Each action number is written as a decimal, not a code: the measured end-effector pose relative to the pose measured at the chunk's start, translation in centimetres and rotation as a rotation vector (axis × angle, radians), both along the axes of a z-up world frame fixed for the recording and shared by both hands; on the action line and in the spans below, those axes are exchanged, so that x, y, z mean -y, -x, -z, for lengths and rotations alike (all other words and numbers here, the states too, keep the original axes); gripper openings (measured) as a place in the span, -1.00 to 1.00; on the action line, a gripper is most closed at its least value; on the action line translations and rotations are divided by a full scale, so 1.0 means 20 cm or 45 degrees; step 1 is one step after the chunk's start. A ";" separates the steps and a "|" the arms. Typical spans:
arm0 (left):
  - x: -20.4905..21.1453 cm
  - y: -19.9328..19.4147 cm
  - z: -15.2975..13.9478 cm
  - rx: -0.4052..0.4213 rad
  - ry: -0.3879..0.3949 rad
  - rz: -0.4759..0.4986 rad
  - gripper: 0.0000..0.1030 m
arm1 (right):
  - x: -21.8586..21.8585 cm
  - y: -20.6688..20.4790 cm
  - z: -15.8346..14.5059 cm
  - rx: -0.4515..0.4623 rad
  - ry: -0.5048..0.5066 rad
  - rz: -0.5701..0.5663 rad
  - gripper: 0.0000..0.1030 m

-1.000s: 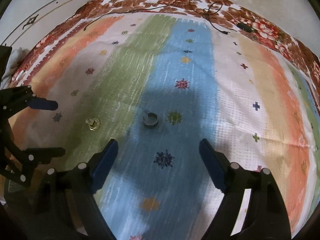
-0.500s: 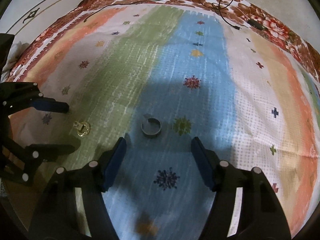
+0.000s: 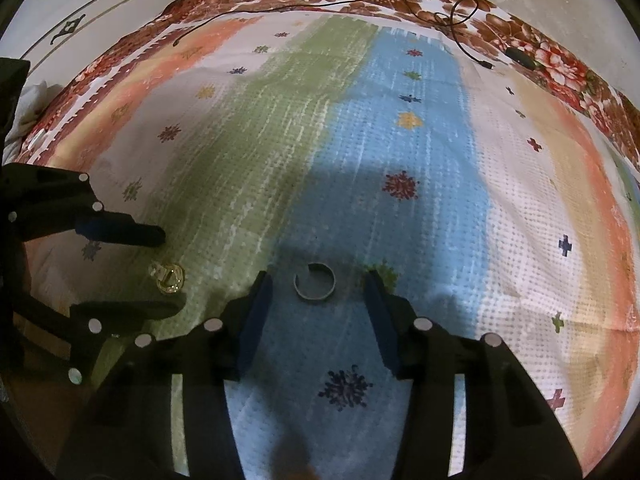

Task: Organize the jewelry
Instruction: 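Move left tool to gold ring while right tool approaches silver ring, then grasp gold ring with left tool while right tool grasps silver ring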

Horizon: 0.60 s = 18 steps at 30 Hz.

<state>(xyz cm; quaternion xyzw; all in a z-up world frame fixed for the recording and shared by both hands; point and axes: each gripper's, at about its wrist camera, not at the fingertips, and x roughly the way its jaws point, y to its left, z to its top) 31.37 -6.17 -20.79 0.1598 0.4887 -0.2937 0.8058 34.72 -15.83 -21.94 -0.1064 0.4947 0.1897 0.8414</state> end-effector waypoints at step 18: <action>0.02 -0.01 0.02 -0.009 0.023 -0.001 -0.71 | -0.04 0.02 0.01 0.014 -0.014 -0.033 -0.57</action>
